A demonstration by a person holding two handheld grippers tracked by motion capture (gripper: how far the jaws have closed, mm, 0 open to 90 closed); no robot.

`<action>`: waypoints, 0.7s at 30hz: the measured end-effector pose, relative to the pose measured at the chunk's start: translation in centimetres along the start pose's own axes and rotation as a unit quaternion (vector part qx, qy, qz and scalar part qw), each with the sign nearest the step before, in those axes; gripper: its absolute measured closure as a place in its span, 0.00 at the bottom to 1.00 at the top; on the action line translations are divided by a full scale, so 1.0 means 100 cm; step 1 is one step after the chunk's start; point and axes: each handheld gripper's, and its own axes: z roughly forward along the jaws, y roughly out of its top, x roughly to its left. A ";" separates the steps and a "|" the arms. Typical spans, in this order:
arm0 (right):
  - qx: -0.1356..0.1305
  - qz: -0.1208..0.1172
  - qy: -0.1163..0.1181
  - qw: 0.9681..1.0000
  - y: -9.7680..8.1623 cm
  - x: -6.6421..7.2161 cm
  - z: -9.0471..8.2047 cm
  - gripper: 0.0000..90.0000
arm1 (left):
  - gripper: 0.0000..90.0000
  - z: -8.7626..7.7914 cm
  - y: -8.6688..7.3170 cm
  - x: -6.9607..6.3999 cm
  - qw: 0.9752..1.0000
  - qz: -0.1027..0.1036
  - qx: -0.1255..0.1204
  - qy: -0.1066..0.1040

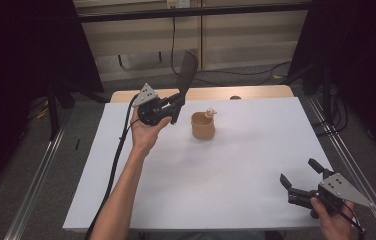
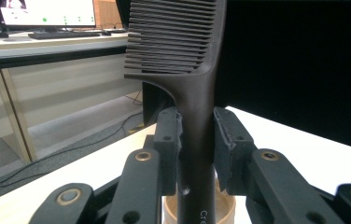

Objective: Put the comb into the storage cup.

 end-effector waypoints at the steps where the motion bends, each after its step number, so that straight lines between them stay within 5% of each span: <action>1: 0.000 0.000 0.000 1.000 0.000 0.000 0.000 0.00 | 0.81 0.002 0.001 -0.001 1.000 0.003 -0.001 0.000; 16: -0.001 -0.001 -0.001 1.000 0.000 0.000 -0.001 0.00 | 0.81 0.027 0.013 -0.016 0.999 0.038 -0.009 -0.011; 21: 0.000 -0.001 0.000 1.000 0.000 0.000 -0.001 0.00 | 0.81 0.034 0.010 -0.017 0.999 0.032 -0.013 -0.012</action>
